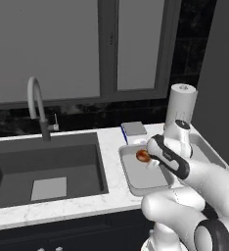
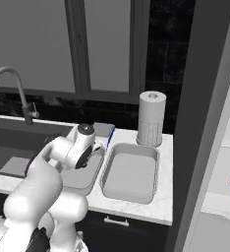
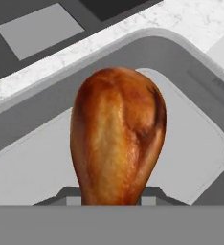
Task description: Place one lemon and one chicken drumstick in each tupperware on the nearby counter, to pack two identical lunches.
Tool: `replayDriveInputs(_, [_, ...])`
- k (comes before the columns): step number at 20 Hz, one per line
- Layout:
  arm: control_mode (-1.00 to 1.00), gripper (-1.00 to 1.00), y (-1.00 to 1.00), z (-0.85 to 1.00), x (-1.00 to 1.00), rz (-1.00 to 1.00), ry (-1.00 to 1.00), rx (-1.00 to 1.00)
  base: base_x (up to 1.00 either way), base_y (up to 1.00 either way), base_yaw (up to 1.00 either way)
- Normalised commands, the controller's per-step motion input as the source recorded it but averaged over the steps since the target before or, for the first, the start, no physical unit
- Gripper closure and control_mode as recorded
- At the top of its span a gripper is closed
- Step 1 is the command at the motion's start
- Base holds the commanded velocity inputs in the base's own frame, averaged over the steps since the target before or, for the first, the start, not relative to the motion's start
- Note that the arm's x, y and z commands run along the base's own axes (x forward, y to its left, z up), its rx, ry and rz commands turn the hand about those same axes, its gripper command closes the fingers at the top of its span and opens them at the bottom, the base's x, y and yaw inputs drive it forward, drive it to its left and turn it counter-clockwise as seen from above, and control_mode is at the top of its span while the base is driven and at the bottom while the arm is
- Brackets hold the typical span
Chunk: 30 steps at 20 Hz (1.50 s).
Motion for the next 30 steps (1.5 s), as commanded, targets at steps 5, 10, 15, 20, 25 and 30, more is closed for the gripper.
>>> replayDriveInputs(5, [-1.0, 1.0, 0.0, -0.3, 0.56, 0.0, 0.0, 0.0, 0.0, 0.0, 0.0])
replayDriveInputs(10, [-1.0, -1.0, 0.0, -0.12, 0.61, 0.0, 0.0, 0.0, 0.0, 0.0, 0.0])
replayDriveInputs(15, [-1.0, -1.0, 0.0, 0.07, 0.02, 0.0, 0.0, 0.0, 0.0, 0.0, 0.0])
replayDriveInputs(20, [-1.0, -1.0, 0.0, 0.63, -0.7, -0.01, -0.05, 0.0, 0.0, 0.0, 0.0])
replayDriveInputs(25, [-1.0, -1.0, 0.02, 0.81, -0.79, -0.27, -0.01, 0.01, 0.0, 0.0, 0.0])
replayDriveInputs(30, [-1.0, -1.0, 0.15, 0.65, -0.54, -0.42, 0.02, 0.07, 0.0, 0.0, 0.0])
